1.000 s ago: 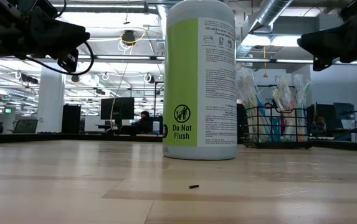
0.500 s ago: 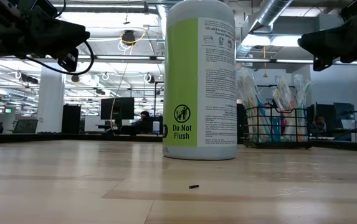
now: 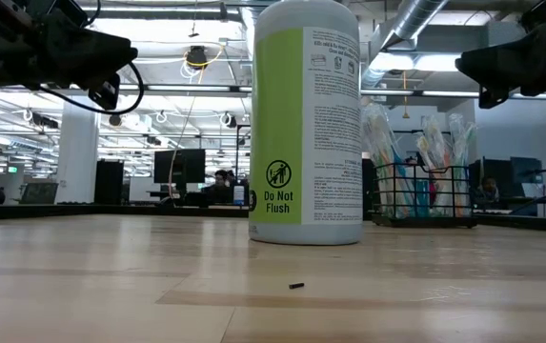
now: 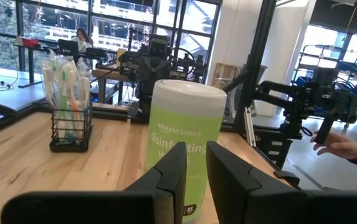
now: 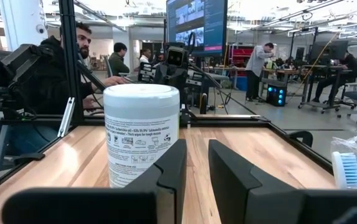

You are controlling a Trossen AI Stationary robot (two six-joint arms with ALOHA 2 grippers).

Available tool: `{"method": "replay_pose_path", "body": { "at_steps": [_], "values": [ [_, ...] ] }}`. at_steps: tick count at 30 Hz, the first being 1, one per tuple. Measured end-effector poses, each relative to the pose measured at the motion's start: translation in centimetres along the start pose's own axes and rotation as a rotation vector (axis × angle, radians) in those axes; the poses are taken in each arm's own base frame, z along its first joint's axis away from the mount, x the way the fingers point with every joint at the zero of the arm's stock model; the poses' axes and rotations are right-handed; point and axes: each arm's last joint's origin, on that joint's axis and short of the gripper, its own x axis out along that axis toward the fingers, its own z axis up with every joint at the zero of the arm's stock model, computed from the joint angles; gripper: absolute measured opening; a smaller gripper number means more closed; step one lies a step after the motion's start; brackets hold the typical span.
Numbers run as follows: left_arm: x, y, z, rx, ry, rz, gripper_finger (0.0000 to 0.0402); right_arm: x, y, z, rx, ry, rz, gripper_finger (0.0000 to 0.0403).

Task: Pick & Place toothbrushing station
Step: Return to Home Position

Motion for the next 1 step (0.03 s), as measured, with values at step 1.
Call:
{"method": "replay_pose_path", "body": {
  "at_steps": [1],
  "values": [
    [0.0,0.0,0.01,0.0,-0.001,0.0,0.0058,0.0,0.0,0.0,0.0,0.0,0.0,0.0059]
  ]
}}
